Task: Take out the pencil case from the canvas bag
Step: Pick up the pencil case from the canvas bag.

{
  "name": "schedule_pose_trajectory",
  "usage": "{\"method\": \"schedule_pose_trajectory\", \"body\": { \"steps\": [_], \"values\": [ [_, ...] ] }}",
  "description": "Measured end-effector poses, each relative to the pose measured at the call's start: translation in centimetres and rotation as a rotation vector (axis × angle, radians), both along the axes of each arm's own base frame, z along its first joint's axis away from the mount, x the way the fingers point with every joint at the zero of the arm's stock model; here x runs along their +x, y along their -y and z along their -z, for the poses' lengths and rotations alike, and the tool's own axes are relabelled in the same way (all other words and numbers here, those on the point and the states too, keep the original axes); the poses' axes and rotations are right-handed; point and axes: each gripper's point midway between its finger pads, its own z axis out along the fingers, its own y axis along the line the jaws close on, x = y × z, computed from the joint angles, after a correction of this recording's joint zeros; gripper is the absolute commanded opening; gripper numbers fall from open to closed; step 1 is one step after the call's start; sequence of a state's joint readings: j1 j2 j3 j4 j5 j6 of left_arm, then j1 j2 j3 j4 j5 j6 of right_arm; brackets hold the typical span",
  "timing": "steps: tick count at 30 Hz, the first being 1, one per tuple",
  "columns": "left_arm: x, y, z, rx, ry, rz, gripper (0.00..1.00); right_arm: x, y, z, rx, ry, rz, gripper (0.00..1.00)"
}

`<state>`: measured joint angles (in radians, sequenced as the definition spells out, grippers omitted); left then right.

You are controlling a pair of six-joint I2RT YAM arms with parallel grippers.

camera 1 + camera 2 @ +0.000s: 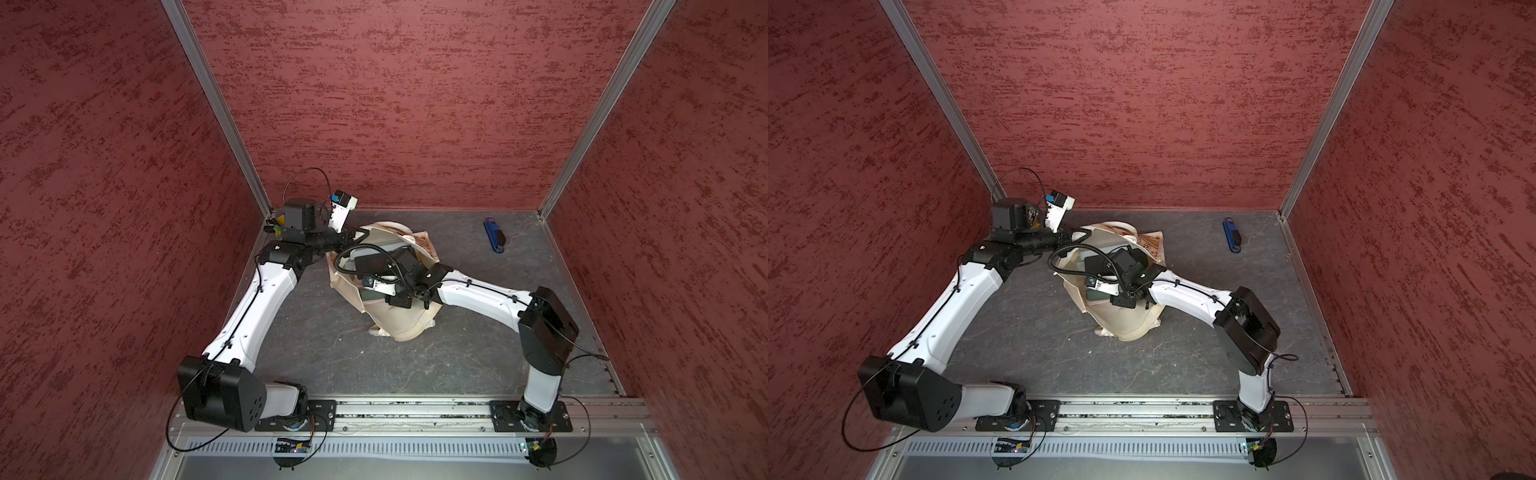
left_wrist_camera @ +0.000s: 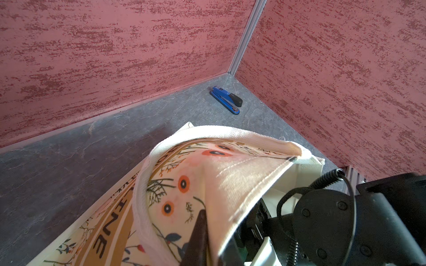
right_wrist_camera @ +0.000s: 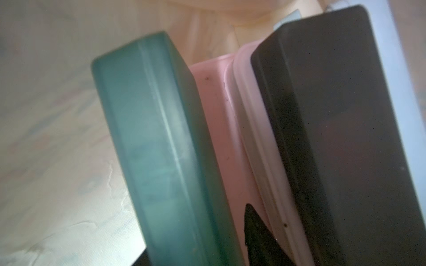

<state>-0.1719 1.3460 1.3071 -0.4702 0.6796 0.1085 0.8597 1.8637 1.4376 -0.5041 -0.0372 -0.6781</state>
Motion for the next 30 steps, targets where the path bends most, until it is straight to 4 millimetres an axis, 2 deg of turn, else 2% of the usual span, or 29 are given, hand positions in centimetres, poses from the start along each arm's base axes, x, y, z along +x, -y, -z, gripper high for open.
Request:
{"method": "schedule_pose_trajectory", "body": {
  "steps": [6,15,19,26,30],
  "values": [
    [0.1,-0.1,0.0,0.000,0.000,-0.003,0.00,0.5,-0.8,-0.6,0.006,0.020,-0.013,0.32],
    [0.4,-1.0,-0.2,-0.010,0.003,-0.029,0.00,0.2,-1.0,-1.6,0.022,0.029,-0.024,0.19],
    [0.2,-1.2,-0.2,-0.014,0.003,-0.036,0.00,-0.2,-0.9,-3.9,0.065,0.047,-0.013,0.16],
    [0.0,-1.6,-0.3,-0.003,0.014,-0.059,0.00,-1.3,0.3,-10.3,0.203,0.117,0.026,0.05],
    [0.2,-1.7,-0.3,0.003,0.016,-0.071,0.00,-1.8,1.0,-12.8,0.270,0.135,0.053,0.00]
  ]
}}
